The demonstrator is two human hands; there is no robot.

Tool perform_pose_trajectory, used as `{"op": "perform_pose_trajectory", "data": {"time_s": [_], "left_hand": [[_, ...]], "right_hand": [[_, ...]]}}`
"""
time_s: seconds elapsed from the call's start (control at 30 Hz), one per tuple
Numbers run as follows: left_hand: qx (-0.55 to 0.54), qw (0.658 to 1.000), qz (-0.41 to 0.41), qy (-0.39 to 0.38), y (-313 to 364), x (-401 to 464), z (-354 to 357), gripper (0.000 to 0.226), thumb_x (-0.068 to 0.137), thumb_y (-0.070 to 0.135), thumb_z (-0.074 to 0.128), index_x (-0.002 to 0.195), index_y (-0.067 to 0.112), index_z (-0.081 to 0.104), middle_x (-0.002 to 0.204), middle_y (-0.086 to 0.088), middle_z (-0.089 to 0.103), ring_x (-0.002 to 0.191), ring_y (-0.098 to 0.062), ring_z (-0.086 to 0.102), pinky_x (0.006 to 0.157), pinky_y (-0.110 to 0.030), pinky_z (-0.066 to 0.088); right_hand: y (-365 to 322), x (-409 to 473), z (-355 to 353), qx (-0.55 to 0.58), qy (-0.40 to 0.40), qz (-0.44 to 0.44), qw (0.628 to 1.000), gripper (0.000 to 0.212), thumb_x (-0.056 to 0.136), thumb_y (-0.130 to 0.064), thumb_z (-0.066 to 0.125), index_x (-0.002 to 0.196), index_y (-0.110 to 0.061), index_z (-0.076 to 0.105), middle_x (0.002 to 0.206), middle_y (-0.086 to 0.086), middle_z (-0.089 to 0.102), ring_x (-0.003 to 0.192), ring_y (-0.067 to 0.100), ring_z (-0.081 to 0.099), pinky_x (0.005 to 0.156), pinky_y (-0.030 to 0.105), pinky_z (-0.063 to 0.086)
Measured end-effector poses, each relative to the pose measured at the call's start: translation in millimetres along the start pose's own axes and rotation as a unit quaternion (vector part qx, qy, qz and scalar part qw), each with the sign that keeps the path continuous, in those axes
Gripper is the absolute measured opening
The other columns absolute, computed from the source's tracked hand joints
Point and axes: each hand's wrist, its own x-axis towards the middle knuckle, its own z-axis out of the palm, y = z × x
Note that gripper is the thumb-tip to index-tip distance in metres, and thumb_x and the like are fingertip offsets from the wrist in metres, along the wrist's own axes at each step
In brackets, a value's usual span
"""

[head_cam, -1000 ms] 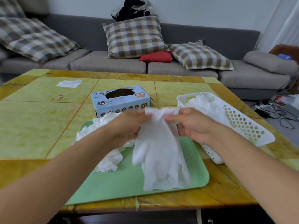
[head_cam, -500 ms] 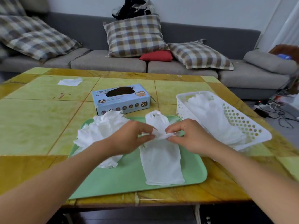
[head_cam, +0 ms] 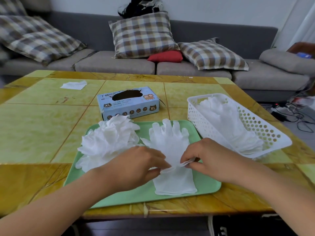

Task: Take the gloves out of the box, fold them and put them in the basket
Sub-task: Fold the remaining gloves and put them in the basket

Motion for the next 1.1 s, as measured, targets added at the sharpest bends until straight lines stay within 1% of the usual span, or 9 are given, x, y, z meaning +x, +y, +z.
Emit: {"op": "perform_pose_trajectory", "data": {"time_s": [0.17,0.33,0.5,0.73,0.8,0.9,0.97,1.03,1.1], "left_hand": [[0.015,0.998,-0.019,-0.053,-3,-15,16,0.045,0.095,0.049,0.037,0.125,0.037,0.069,0.135,0.004,0.064,0.116,-0.016,0.064,0.090,-0.033,0.055],[0.004,0.998,-0.011,-0.055,-6,-11,19,0.029,0.096,0.042,0.055,0.119,0.037,0.072,0.129,0.010,0.064,0.111,-0.007,0.060,0.089,-0.031,0.054],[-0.039,0.996,-0.010,-0.085,-10,-9,16,0.034,0.090,0.055,0.063,0.119,0.038,0.072,0.125,0.019,0.057,0.106,0.002,0.055,0.091,-0.024,0.049],[-0.080,0.989,-0.001,-0.123,-19,-9,11,0.034,0.086,0.051,0.071,0.118,0.040,0.072,0.129,0.022,0.051,0.109,0.007,0.051,0.096,-0.017,0.044],[-0.077,0.993,-0.003,-0.095,-19,-9,16,0.028,0.088,0.049,0.070,0.113,0.038,0.074,0.125,0.020,0.056,0.105,0.007,0.053,0.092,-0.016,0.045],[-0.047,0.998,0.023,-0.028,-15,-8,29,0.019,0.091,0.039,0.067,0.103,0.028,0.078,0.113,0.013,0.065,0.096,0.000,0.058,0.083,-0.023,0.050],[-0.043,0.998,0.036,0.025,-9,-6,34,0.018,0.093,0.033,0.066,0.101,0.020,0.076,0.107,0.010,0.068,0.097,-0.005,0.059,0.086,-0.024,0.048],[-0.092,0.990,0.005,0.106,-2,0,27,0.018,0.094,0.030,0.062,0.099,0.016,0.073,0.102,0.009,0.070,0.097,-0.005,0.060,0.089,-0.022,0.045],[-0.206,0.961,-0.076,0.169,8,11,7,0.021,0.095,0.029,0.058,0.095,0.013,0.070,0.093,0.003,0.070,0.090,-0.006,0.062,0.083,-0.024,0.046]], "right_hand": [[-1,-2,8,-0.015,-0.055,0.001,0.998,0.019,0.089,-0.017,0.071,0.103,-0.028,0.078,0.101,-0.012,0.072,0.092,0.003,0.066,0.088,0.030,0.054],[1,-7,8,-0.001,-0.103,0.012,0.995,0.026,0.079,-0.036,0.082,0.104,-0.032,0.075,0.105,-0.020,0.066,0.099,-0.004,0.061,0.091,0.023,0.052],[8,-8,5,0.013,-0.149,-0.010,0.989,0.029,0.079,-0.027,0.082,0.105,-0.035,0.075,0.112,-0.023,0.061,0.106,-0.005,0.057,0.098,0.023,0.046],[12,-4,9,0.042,-0.147,-0.017,0.988,0.006,0.082,-0.029,0.082,0.086,-0.031,0.078,0.104,-0.026,0.058,0.099,-0.001,0.059,0.093,0.031,0.050],[10,-3,10,0.026,-0.156,-0.016,0.987,0.009,0.085,-0.028,0.079,0.082,-0.034,0.072,0.106,-0.024,0.058,0.098,0.001,0.059,0.090,0.029,0.050],[7,-3,12,-0.002,-0.168,-0.028,0.985,0.020,0.086,-0.023,0.074,0.080,-0.038,0.062,0.102,-0.021,0.056,0.094,0.001,0.057,0.081,0.019,0.047],[7,-2,10,0.011,-0.168,-0.030,0.985,0.020,0.086,-0.020,0.073,0.080,-0.035,0.061,0.099,-0.019,0.059,0.092,0.001,0.058,0.079,0.015,0.044],[8,1,-1,0.106,-0.139,-0.003,0.985,0.017,0.088,-0.015,0.071,0.080,-0.029,0.064,0.100,-0.013,0.067,0.092,0.003,0.062,0.083,0.017,0.046],[5,3,-17,0.313,-0.079,0.020,0.946,0.013,0.091,-0.010,0.062,0.080,-0.017,0.064,0.094,-0.001,0.069,0.091,0.013,0.063,0.085,0.023,0.048]]}}
